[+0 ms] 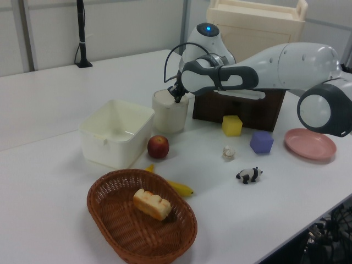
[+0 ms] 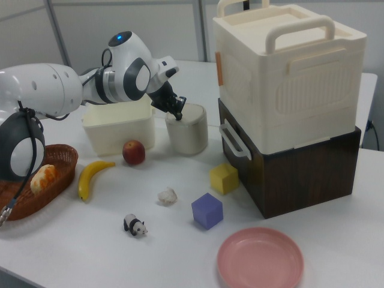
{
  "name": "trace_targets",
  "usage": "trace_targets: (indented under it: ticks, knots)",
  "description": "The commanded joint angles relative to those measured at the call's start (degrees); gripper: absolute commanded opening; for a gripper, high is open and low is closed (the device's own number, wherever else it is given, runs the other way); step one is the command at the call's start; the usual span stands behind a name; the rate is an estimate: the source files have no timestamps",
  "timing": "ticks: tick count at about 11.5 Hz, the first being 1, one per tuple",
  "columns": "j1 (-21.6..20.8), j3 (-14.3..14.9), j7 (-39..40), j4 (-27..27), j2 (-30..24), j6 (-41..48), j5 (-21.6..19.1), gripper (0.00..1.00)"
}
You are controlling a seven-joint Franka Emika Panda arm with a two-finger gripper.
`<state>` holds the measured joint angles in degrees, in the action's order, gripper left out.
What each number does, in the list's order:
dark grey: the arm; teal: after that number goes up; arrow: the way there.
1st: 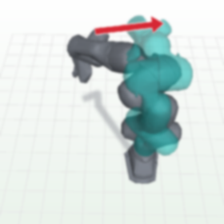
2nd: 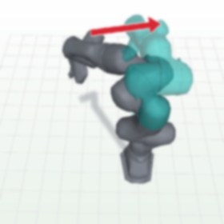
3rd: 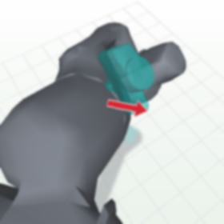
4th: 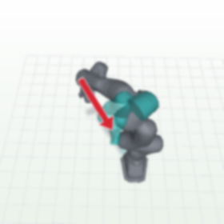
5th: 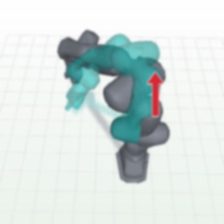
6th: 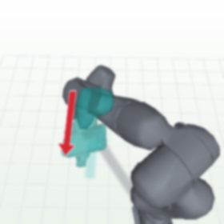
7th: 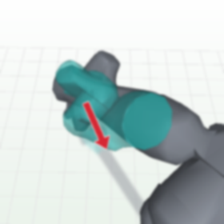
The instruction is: Open the trash can
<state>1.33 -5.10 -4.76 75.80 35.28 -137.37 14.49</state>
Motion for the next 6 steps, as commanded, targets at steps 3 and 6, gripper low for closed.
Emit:
trace_targets:
  ticks: [3, 6]
  knots:
    - [-0.5, 0.1, -2.2, 0.3, 3.5, -1.1, 3.1, 0.0]
    - [-0.5, 0.0, -2.4, 0.4, 3.8, -1.1, 6.2, 0.0]
